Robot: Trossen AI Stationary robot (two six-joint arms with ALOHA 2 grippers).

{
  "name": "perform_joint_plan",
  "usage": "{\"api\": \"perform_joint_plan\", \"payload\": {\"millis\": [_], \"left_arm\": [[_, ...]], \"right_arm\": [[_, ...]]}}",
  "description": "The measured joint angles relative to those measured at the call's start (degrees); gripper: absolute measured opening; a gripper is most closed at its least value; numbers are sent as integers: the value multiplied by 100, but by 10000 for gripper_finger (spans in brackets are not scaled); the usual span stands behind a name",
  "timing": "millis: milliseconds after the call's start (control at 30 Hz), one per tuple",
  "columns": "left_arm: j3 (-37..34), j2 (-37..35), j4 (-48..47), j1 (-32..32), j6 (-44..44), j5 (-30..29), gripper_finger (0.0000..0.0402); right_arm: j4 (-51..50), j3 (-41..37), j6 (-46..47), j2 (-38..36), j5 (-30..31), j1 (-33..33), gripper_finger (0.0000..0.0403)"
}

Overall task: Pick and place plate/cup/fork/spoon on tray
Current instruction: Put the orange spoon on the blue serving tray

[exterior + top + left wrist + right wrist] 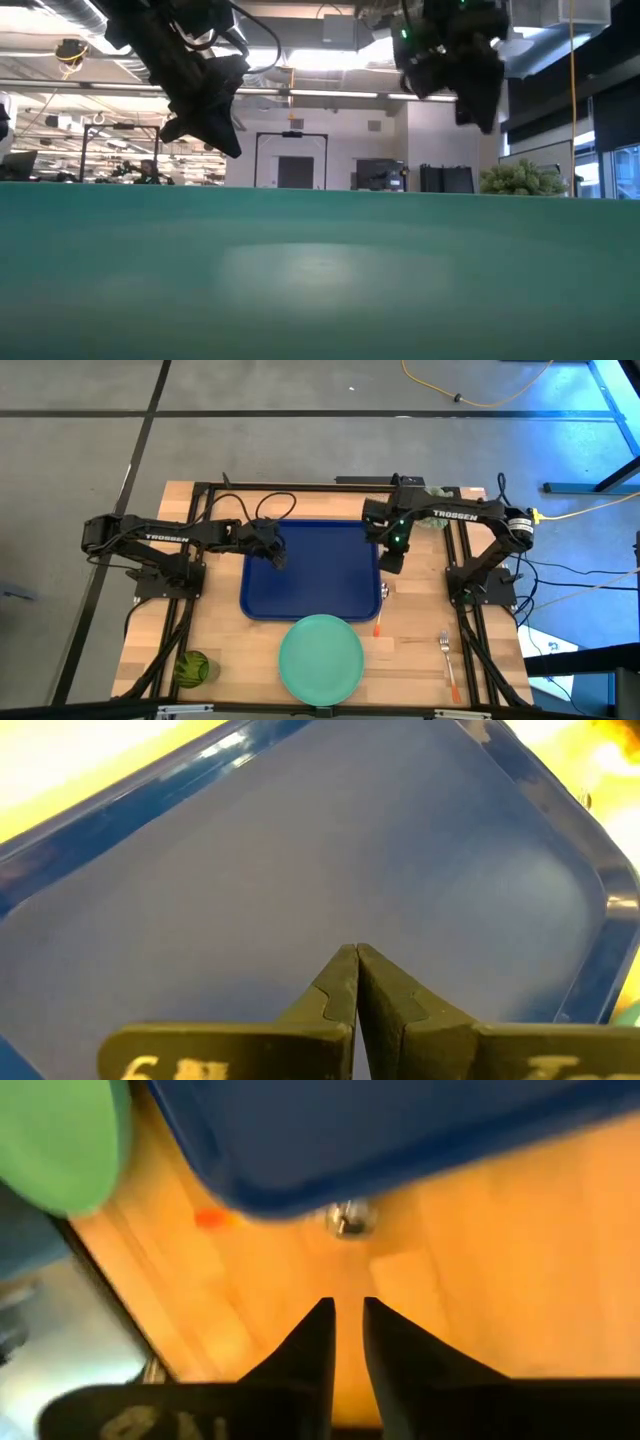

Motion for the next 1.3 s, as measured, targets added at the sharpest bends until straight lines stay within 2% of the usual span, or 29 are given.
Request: {"api": "perform_joint_plan", "payload": {"millis": [100, 267, 533, 933, 1300], "left_arm": [[0, 0, 0, 2, 2, 33, 0], [0, 0, 0, 4, 0, 80, 0], [2, 0, 17, 4, -7, 223, 0], [2, 0, 20, 0, -39, 264, 0], [2, 0, 20, 2, -42, 264, 0]], "right_arm": [[165, -637, -309, 0, -228, 60, 74], [1251, -1601, -597, 2, -557, 153, 74], [2997, -2414, -604, 2, -620, 145, 75], [3201, -2587, -835, 0, -272, 145, 75], [3595, -2809, -655, -4, -234, 145, 75]]}}
